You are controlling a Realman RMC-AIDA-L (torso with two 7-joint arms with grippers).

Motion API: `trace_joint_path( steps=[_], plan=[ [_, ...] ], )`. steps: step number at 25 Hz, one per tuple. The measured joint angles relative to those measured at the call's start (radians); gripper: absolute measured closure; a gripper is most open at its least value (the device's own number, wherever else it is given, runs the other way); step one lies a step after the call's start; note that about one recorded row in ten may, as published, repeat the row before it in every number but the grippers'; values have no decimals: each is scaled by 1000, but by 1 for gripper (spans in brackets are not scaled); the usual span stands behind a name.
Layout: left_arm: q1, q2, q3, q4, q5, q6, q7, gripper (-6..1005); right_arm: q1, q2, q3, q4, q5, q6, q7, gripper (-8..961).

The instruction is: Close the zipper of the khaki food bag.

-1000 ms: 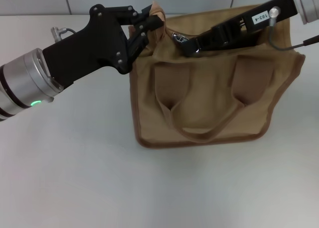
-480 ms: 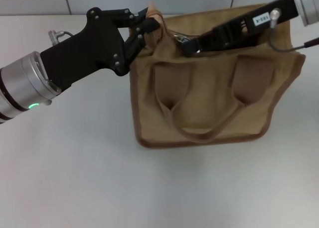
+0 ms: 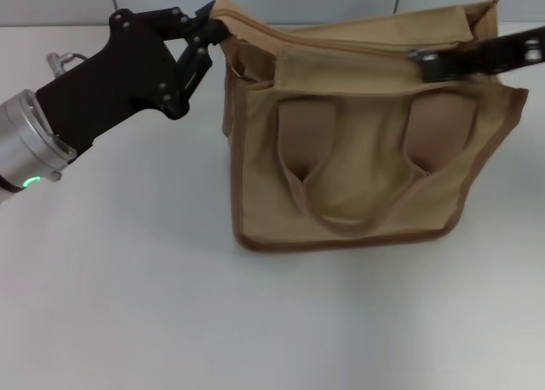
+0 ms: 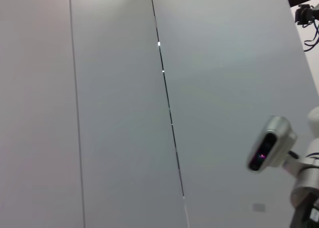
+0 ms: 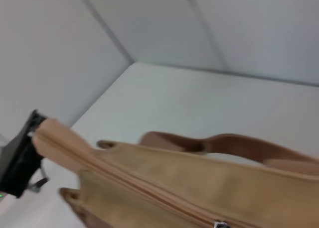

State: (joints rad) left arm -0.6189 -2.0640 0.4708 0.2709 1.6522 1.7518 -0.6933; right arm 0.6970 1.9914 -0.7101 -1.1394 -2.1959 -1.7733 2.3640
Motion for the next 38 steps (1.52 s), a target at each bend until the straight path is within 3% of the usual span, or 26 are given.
trace_joint_path(
  steps=[4, 10, 15, 22, 27, 29, 32, 34, 35, 38],
  plan=[
    [1, 1, -12, 3, 0, -23, -3, 941, -65, -2, 54, -44, 0, -10, -15, 873],
    [-5, 2, -22, 16, -2, -46, -14, 943, -86, 3, 59, -45, 22, -20, -48, 853],
    [-8, 1, -23, 16, -3, -46, -27, 944, -100, -3, 103, -1, 131, -41, -82, 836],
    [6, -1, -22, 16, -3, -30, -60, 952, -170, -47, 150, 242, 451, -164, -346, 812],
    [7, 1, -16, 25, -2, -34, -138, 954, -184, -63, 147, 444, 515, -324, -640, 795],
    [7, 1, -15, 37, 0, -35, -169, 954, -200, -60, 121, 511, 496, -350, -821, 600],
    [7, 1, -12, 56, 5, -36, -214, 954, -218, -49, 103, 535, 470, -351, -937, 454],
    [8, 2, -2, 71, 6, -37, -258, 954, -243, -25, 96, 564, 408, -343, -1107, 356],
    [8, 2, -2, 71, 6, -37, -258, 954, -243, -25, 96, 564, 408, -343, -1107, 337],
    [10, 4, 3, 77, 7, -39, -286, 953, -257, 5, 96, 578, 313, -305, -1235, 280]
  ],
)
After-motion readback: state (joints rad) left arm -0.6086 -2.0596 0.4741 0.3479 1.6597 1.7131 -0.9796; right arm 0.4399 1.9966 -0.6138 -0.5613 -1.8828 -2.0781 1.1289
